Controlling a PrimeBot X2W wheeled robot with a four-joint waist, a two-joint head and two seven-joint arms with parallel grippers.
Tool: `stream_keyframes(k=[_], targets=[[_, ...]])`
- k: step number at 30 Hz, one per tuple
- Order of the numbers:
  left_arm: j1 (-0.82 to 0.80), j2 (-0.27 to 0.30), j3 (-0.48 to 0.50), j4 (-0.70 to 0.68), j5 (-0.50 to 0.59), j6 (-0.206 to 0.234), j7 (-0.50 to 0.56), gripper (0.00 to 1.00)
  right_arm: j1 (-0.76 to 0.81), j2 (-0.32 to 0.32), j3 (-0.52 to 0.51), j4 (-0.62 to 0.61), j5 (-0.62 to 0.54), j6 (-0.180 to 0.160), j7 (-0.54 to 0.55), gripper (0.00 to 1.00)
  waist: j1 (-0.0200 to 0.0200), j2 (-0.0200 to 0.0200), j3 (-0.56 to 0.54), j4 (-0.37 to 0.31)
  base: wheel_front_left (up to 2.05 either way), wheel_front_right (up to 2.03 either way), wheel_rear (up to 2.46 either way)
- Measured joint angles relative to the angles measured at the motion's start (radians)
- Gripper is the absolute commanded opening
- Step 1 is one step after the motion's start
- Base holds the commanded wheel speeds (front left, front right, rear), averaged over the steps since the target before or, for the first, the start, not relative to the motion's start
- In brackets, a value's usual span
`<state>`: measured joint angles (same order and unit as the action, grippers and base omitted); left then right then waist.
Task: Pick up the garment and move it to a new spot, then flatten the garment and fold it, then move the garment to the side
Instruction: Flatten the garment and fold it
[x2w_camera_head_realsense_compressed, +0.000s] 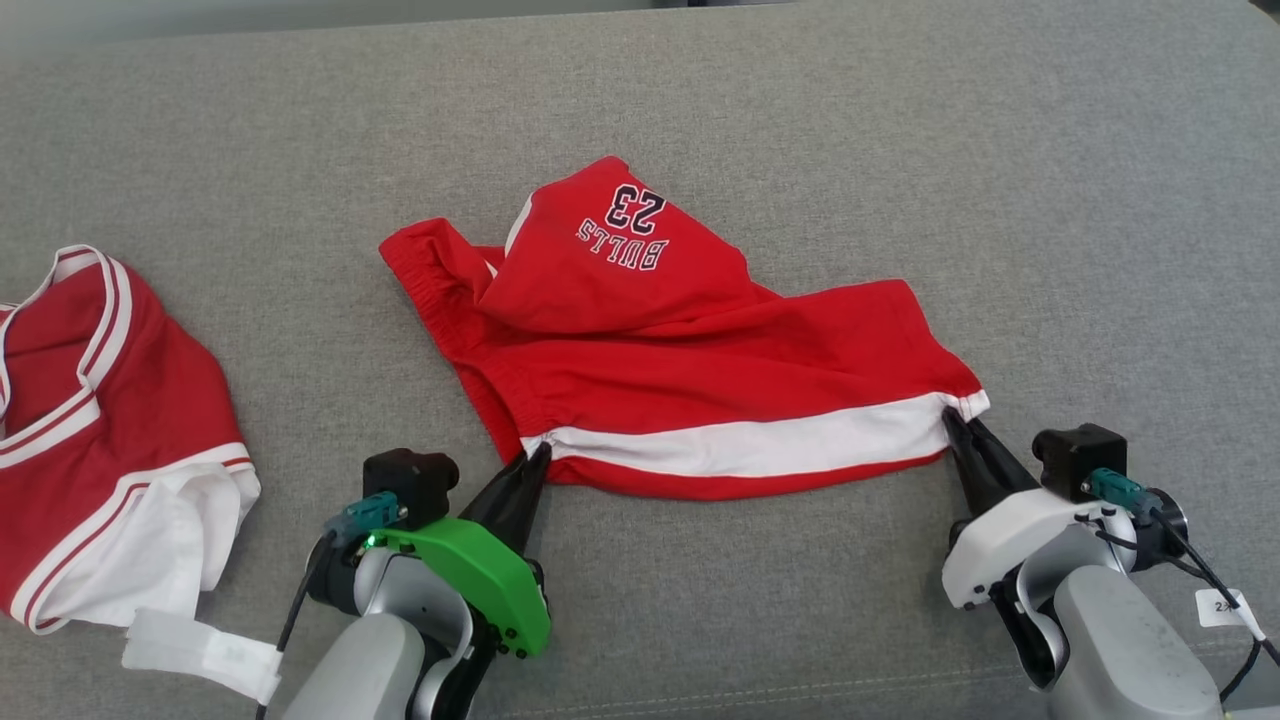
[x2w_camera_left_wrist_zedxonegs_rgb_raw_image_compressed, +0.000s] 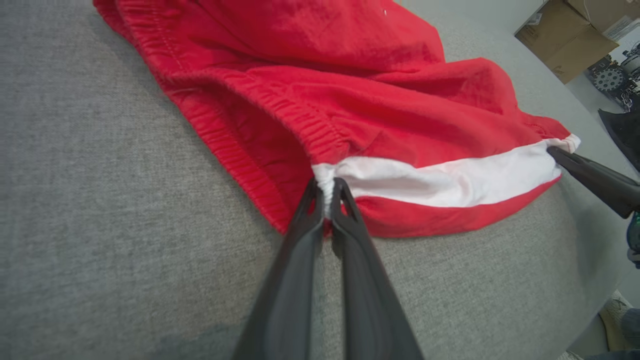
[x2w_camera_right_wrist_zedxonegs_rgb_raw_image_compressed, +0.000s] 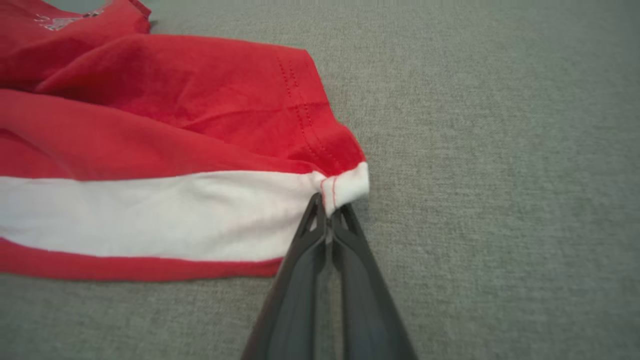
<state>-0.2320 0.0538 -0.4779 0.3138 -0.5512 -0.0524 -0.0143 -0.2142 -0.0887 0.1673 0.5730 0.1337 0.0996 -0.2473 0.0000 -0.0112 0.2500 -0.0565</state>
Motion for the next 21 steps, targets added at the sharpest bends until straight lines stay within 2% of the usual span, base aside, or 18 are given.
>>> stream_keyframes(k=[6, 11, 13, 16, 21], targets=[[-0.046, 0.007, 0.035, -0.049, -0.036, -0.011, 0.015, 0.0, -0.027, -0.012, 0.027, -0.047, 0.033, 0.022, 0.0, 0.0, 0.0, 0.0, -0.011, -0.001, 0.0, 0.0, 0.0], [-0.132, 0.093, 0.07, -0.128, -0.044, -0.028, 0.079, 0.0, -0.115, -0.033, 0.068, -0.127, 0.122, 0.032, 0.057, 0.0, 0.0, 0.0, -0.035, -0.006, 0.0, 0.0, 0.0], [-0.171, 0.128, 0.094, -0.162, -0.055, -0.036, 0.112, 0.0, -0.164, -0.033, 0.11, -0.176, 0.218, 0.031, 0.099, 0.0, 0.0, 0.0, -0.047, -0.012, 0.0, 0.0, 0.0], [-0.216, 0.146, 0.121, -0.223, -0.108, -0.039, 0.171, 0.0, -0.215, -0.004, 0.131, -0.241, 0.388, 0.031, 0.179, 0.0, 0.0, -0.0001, -0.063, -0.024, 0.0, 0.0, 0.0], [-0.218, 0.167, 0.129, -0.341, -0.224, -0.049, 0.292, 0.0, -0.184, -0.021, 0.201, -0.351, 0.607, 0.03, 0.358, 0.0, 0.0, 0.0, -0.077, -0.054, 0.0, 0.0, 0.0]])
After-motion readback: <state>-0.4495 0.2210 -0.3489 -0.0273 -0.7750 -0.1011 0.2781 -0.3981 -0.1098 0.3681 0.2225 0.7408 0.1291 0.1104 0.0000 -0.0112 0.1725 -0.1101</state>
